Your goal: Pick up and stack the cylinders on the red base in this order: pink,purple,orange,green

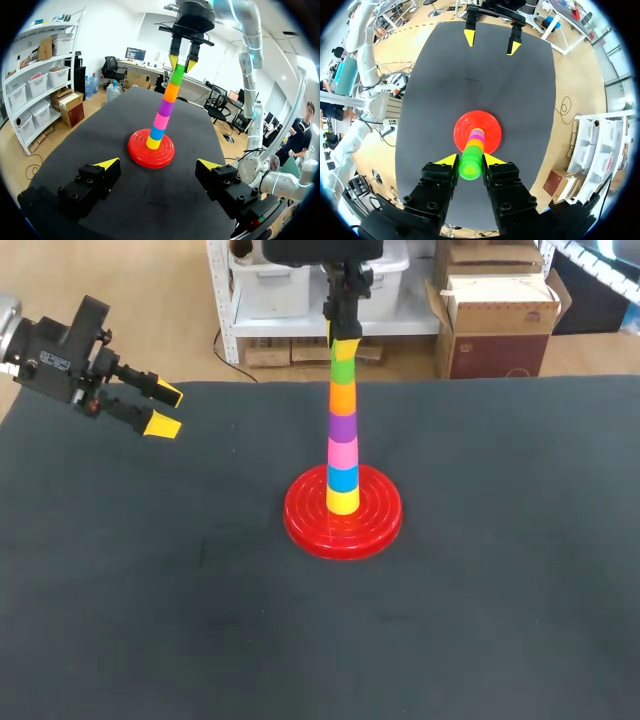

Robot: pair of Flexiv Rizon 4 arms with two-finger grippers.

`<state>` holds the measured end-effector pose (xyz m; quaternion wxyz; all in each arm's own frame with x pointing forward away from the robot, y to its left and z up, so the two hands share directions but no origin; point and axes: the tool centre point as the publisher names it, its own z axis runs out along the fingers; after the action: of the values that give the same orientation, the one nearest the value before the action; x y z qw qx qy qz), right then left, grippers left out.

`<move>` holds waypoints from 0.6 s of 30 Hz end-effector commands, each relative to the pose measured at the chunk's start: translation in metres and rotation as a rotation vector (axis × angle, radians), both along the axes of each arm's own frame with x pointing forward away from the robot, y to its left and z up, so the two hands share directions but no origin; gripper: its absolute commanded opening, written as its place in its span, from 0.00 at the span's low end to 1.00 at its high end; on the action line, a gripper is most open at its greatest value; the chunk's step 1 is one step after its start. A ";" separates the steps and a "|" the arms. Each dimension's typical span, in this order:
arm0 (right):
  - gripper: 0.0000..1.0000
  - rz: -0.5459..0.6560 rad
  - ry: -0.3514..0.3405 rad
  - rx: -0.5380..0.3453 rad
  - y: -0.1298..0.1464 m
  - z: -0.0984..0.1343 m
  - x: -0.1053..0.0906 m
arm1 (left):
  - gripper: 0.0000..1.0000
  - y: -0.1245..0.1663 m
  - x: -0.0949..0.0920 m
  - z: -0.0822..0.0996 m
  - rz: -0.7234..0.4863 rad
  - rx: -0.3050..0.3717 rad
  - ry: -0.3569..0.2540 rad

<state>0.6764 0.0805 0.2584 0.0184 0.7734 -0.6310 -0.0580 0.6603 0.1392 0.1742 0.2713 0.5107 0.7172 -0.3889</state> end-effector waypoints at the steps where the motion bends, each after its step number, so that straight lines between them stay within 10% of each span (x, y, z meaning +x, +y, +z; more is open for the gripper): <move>1: 0.00 -0.014 -0.024 0.006 -0.001 -0.014 -0.002 | 1.00 0.001 0.002 -0.001 -0.005 -0.002 0.001; 4: 0.08 -0.026 -0.058 0.019 -0.001 -0.004 -0.001 | 1.00 0.001 0.002 -0.001 -0.005 -0.002 0.001; 6: 0.83 -0.027 -0.096 0.034 0.000 0.008 -0.002 | 1.00 0.001 0.002 -0.001 -0.005 -0.002 0.001; 7: 1.00 -0.025 -0.101 0.041 0.000 0.013 -0.002 | 1.00 0.001 0.002 -0.001 -0.005 -0.002 0.001; 18: 1.00 -0.064 -0.171 0.095 -0.010 0.047 -0.008 | 1.00 0.001 0.002 -0.001 -0.005 -0.002 0.001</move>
<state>0.6775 0.0808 0.3071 -0.0357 0.7595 -0.6481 -0.0436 0.6603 0.1392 0.1742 0.2713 0.5107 0.7172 -0.3889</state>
